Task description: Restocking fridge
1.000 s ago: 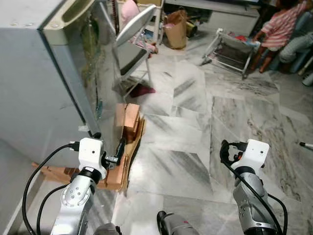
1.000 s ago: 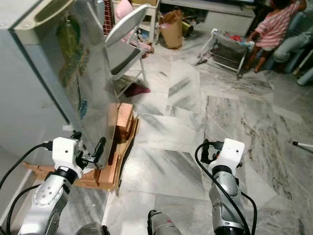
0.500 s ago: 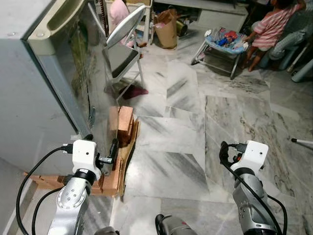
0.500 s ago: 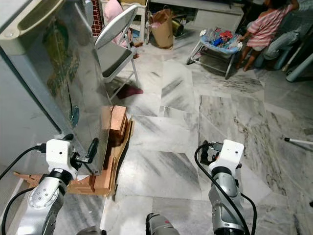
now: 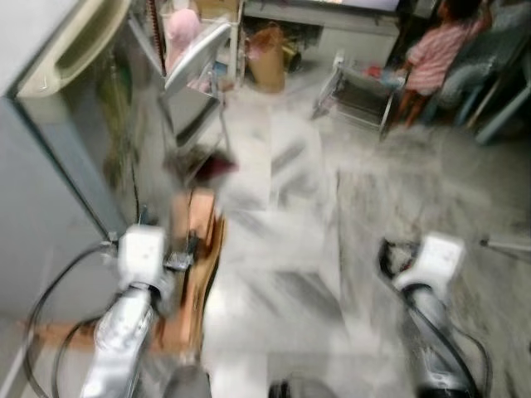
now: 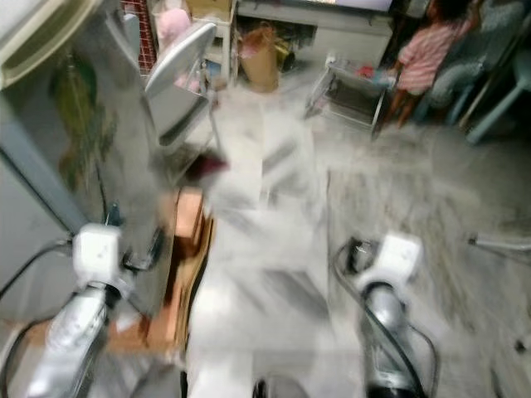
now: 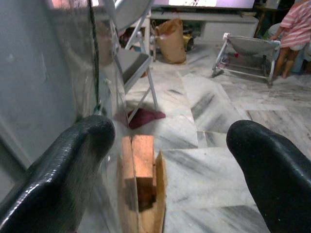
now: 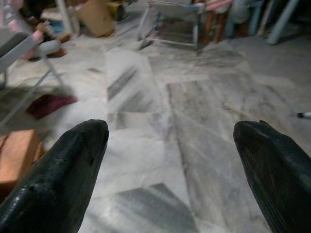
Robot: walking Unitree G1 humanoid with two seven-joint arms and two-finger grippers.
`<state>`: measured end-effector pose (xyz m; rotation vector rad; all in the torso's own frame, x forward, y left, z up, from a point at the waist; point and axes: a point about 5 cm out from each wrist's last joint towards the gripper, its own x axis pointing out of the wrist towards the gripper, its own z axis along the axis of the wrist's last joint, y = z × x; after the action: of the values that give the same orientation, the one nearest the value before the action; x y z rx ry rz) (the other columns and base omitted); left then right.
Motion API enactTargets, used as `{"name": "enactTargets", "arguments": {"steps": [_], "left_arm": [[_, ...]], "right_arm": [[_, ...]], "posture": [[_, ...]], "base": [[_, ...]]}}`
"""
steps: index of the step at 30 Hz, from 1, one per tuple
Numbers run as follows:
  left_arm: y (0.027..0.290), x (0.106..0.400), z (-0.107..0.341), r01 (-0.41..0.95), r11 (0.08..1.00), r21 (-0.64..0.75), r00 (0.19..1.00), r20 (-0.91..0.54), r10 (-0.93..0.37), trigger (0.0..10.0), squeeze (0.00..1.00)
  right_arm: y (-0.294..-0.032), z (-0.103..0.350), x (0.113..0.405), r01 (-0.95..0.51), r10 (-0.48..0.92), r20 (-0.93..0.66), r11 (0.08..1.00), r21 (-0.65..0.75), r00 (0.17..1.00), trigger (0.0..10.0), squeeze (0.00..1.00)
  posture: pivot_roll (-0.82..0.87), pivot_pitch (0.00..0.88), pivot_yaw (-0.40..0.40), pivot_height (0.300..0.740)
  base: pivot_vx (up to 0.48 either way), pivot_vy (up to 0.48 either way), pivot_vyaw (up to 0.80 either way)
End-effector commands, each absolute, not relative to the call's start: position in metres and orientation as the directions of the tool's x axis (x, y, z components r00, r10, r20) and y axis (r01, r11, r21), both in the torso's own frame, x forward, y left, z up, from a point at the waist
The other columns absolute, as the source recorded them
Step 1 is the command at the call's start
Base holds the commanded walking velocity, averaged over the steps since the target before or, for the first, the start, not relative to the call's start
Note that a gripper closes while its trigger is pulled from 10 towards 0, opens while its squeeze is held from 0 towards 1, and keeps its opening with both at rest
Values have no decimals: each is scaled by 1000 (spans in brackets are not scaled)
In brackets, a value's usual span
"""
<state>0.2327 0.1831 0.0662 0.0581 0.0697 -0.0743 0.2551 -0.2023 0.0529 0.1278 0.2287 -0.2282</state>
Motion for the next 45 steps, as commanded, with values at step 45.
{"name": "enactTargets", "arguments": {"steps": [45], "left_arm": [[218,278,83,-78,982,170,997,4,78,10000,0]], "right_arm": [[-220,18,218,85,-89,-498,996,-31,863,10000,0]], "posture": [[53,125,-72,740]], "base": [[0,0,0]]}}
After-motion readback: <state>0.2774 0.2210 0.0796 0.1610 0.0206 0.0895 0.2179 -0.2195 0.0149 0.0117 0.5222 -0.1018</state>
